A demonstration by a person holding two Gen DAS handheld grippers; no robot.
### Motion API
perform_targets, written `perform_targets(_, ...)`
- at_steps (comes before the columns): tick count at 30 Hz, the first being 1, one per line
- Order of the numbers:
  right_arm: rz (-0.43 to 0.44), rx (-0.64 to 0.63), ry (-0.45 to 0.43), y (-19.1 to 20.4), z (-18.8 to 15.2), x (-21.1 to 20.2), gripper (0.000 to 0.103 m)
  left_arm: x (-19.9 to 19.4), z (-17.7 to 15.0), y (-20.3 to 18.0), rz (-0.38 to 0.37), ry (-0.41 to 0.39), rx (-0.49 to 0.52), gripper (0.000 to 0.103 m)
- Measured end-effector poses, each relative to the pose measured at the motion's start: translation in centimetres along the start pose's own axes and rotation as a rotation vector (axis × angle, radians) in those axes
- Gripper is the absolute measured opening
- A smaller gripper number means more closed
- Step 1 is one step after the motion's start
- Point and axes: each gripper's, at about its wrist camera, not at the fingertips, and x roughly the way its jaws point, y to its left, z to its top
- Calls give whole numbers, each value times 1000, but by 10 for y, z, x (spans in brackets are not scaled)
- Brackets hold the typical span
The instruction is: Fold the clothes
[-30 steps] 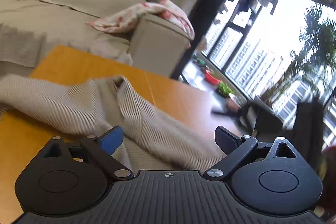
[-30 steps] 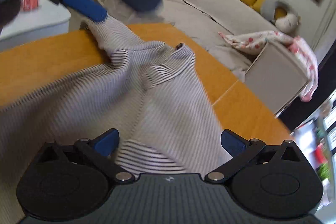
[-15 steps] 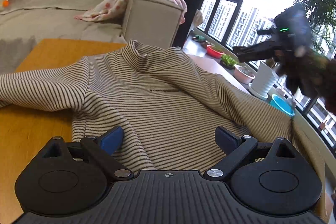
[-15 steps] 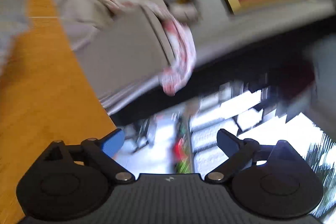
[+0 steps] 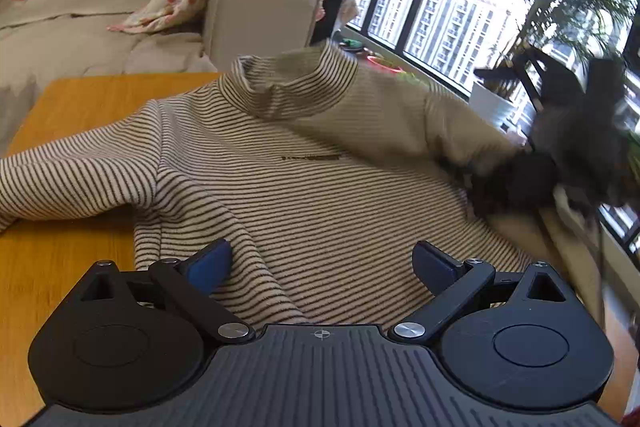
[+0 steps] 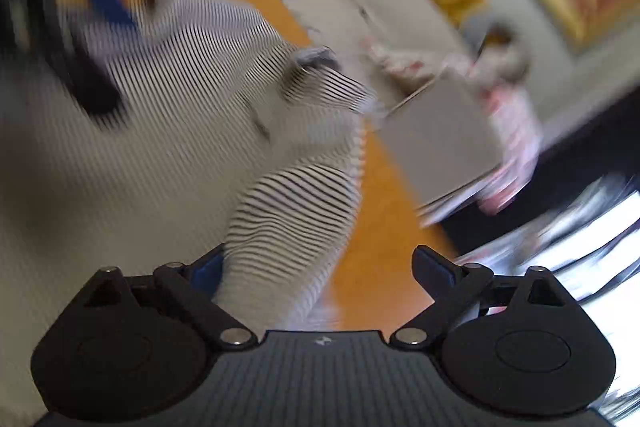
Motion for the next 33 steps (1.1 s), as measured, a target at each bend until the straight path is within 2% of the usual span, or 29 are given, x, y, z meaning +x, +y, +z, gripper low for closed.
perform_targets(1,-54,20,41,-13,-6,17,102,1,-1,-3,0,4,17,100)
perform_targets(3,-89,155,139,-46,-20,51,102,2,-2,-7,10,7,39,100)
perform_targets(6,34,443,222,-78,-38,74,102,4,-2,-6,28,6,13,100)
perform_targets(8,30,437,220,-79,-40,71,102,4,-3,-6,25,6,-12,100)
perform_targets(11,17,410,213,-78,-43,65,102,4,-2,-9,46,7,7,101)
perform_targets(14,-37,490,179,-103,-50,27,102,9,2,-6,80,-1,-21,103)
perform_targets(16,-91,580,125,-120,-59,-12,103,14,6,-5,80,-6,-29,103)
perform_targets(19,-132,642,19,-126,-74,-90,103,17,9,-6,82,-7,-22,103)
perform_targets(22,-14,728,-19,-111,-88,-153,103,16,8,-7,98,-11,-21,103)
perform_targets(29,146,644,125,-34,-143,-219,103,2,5,-6,137,-47,-62,103)
perform_targets(30,156,594,146,-19,-150,-226,103,1,5,-6,142,-46,-71,103)
perform_targets(31,163,537,166,-3,-157,-234,97,0,4,-5,147,-45,-80,103)
perform_targets(32,191,519,185,6,-161,-236,85,0,5,-5,151,-41,-84,103)
perform_targets(33,223,507,202,14,-165,-236,78,1,6,-4,154,-36,-88,103)
